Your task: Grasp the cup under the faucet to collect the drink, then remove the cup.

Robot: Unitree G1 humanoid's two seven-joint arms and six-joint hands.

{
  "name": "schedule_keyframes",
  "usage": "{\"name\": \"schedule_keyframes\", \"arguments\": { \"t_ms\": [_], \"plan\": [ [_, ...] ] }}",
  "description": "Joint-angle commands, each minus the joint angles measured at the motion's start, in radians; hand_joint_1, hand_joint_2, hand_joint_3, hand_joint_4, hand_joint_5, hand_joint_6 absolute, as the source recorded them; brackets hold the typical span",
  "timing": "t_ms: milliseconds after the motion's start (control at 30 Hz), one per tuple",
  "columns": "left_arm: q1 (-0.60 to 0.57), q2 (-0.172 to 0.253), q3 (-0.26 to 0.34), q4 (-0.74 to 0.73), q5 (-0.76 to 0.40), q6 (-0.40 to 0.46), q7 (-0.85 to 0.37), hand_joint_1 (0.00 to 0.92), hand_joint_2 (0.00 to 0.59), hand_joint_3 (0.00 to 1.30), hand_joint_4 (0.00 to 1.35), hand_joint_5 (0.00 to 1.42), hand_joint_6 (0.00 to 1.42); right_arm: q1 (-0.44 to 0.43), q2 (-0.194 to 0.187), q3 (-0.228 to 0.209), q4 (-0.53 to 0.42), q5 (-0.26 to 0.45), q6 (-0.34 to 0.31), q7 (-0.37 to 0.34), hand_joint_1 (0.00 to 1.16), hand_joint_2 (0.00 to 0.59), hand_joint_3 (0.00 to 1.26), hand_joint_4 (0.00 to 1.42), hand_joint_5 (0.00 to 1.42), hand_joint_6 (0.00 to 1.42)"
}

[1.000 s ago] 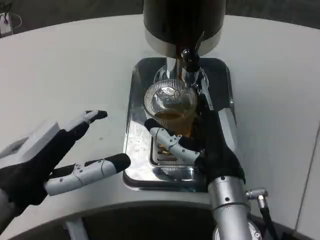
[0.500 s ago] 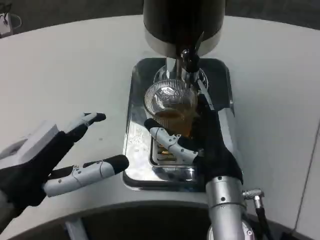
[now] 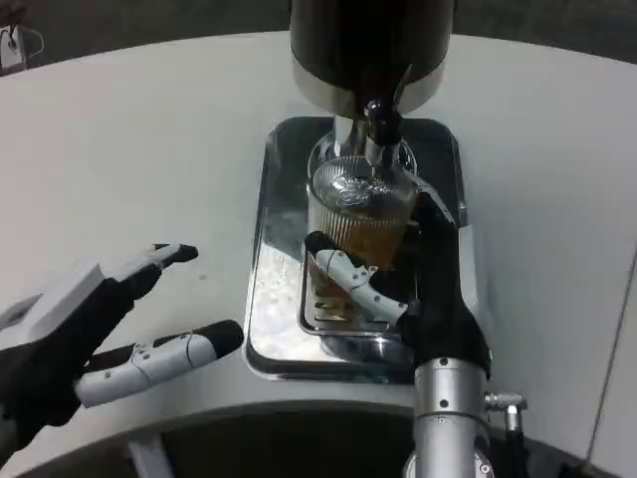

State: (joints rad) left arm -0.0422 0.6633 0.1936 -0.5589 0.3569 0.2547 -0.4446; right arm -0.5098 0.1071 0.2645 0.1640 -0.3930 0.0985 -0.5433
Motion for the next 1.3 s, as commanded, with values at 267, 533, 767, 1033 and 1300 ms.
{"name": "schedule_keyframes", "arguments": {
  "t_ms": [267, 533, 767, 1033, 1300],
  "plan": [
    [0.019, 0.014, 0.01, 0.003, -0.008, 0.003, -0.02, 0.0, 0.062, 0.15, 0.04, 0.1, 0.21, 0.01, 0.139, -0.006, 0.026, 0.095, -0.008, -0.064, 0.84, 0.252, 0.4, 0.58, 0.8, 0.91],
    [0.015, 0.015, 0.008, 0.004, -0.007, 0.0, -0.023, 0.0, 0.062, 0.17, 0.04, 0.1, 0.21, 0.018, 0.13, -0.004, -0.011, 0.116, -0.017, -0.069, 0.87, 0.252, 0.53, 0.78, 1.02, 1.16],
    [0.006, 0.015, 0.006, 0.011, -0.008, -0.002, -0.022, 0.0, 0.062, 0.19, 0.05, 0.1, 0.21, 0.039, 0.111, -0.002, -0.063, 0.131, -0.029, -0.058, 0.9, 0.242, 0.66, 0.93, 1.16, 1.3],
    [-0.013, 0.012, -0.003, 0.025, -0.011, -0.007, -0.019, 0.0, 0.062, 0.19, 0.05, 0.1, 0.21, 0.093, 0.083, -0.005, -0.159, 0.126, -0.051, -0.027, 0.92, 0.237, 0.76, 1.03, 1.26, 1.38],
    [-0.031, 0.008, -0.021, 0.028, -0.007, -0.002, -0.017, 0.0, 0.062, 0.19, 0.05, 0.1, 0.21, 0.148, 0.058, -0.013, -0.25, 0.112, -0.063, 0.002, 0.92, 0.226, 0.79, 1.06, 1.29, 1.41]
  ]
}}
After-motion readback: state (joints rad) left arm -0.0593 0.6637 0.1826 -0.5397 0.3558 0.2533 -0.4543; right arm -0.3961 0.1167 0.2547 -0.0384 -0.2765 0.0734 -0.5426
